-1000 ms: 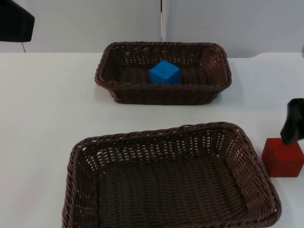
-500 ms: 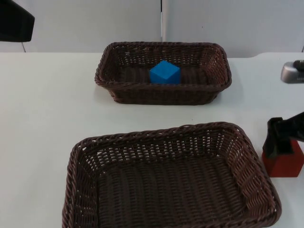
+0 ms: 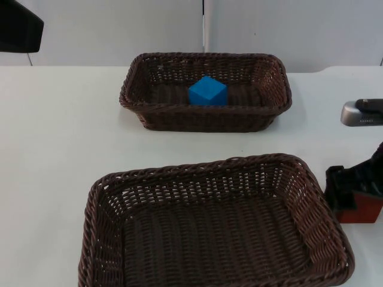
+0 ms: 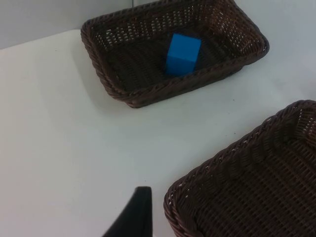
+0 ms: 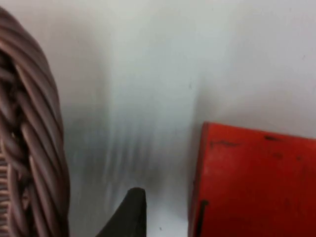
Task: Pick up one cube with the left hand and place it into the upper basket. Pick up one cube with the right hand and place it into the lower basket.
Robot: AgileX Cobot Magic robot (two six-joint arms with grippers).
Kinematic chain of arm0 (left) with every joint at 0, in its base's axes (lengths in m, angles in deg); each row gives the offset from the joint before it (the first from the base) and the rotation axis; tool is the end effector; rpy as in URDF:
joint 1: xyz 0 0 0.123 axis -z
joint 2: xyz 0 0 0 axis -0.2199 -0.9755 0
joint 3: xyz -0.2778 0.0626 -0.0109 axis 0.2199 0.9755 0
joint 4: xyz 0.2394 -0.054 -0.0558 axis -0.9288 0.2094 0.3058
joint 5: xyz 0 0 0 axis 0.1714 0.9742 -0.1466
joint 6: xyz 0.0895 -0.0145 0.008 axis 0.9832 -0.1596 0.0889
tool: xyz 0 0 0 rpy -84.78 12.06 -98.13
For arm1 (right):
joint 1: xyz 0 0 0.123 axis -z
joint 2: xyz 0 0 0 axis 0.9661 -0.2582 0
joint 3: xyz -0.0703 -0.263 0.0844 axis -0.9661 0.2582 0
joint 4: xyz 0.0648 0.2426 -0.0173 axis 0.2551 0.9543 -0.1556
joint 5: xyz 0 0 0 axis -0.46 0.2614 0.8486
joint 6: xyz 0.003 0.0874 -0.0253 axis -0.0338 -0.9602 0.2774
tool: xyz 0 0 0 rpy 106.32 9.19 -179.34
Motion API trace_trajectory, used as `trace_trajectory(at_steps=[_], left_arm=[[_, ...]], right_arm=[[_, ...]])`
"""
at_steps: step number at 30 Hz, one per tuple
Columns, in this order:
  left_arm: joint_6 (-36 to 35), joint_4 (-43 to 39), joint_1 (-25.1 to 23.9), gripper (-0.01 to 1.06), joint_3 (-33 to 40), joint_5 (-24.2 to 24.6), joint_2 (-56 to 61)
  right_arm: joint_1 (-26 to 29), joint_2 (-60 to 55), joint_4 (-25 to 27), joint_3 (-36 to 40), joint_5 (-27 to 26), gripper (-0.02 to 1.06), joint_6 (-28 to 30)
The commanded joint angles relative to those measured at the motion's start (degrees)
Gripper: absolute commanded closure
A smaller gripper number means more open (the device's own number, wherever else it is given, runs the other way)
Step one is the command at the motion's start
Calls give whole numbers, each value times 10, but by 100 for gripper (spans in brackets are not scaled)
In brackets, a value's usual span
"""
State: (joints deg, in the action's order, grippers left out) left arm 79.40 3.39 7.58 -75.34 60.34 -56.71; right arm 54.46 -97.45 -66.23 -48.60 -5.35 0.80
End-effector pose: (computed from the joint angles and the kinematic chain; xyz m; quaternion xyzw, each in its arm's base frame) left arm 0.1443 -0.0658 0.3278 0.1865 0.8688 -0.1358 0.4382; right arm 0.2879 0.1062 0.0978 -0.0827 0.9762 0.0447 0.1954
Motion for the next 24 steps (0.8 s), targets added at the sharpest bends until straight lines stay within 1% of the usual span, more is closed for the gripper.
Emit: trace_trajectory(at_steps=[1,8,10,12,13,16,17,18,19,20,22,23,24], left_arm=[[-2,5,3,6,2,-4,4],[-2,5,3,6,2,-4,4],[-2,5,3,6,2,-4,4],[-2,5,3,6,2,-3,4],[-2,5,3,6,2,-3,4],[-2,5,3,6,2,-3,4],[-2,5,3,6,2,-3,4],[-2,5,3,6,2,-3,4],[-2,5,3,6,2,-3,4],[-2,5,3,6,2,-3,4],[-2,5,3,6,2,-3,4],[-2,5,3,6,2,-3,4],[-2,3,3,6,2,-3,4]], right_arm=[[-1,-3,-3,-3,-17,8,-1],[-1,-5,-3,-3,-34,13,-6],[-1,-5,-3,-3,-34,17,-7],[-1,-5,-3,-3,-34,25,-7],[-1,-5,-3,-3,-34,25,-7],[-1,-5,-3,-3,-34,48,-7],[-1,-5,-3,-3,-34,63,-7],[-1,-5,-3,-3,-34,63,-7],[-1,-5,-3,-3,-34,67,-7],[-1,-4,-3,-3,-34,79,-7],[-1,6,-3,-3,-24,94,-7],[-1,6,-3,-3,-24,94,-7],[-1,16,-3,-3,-16,100,-7]])
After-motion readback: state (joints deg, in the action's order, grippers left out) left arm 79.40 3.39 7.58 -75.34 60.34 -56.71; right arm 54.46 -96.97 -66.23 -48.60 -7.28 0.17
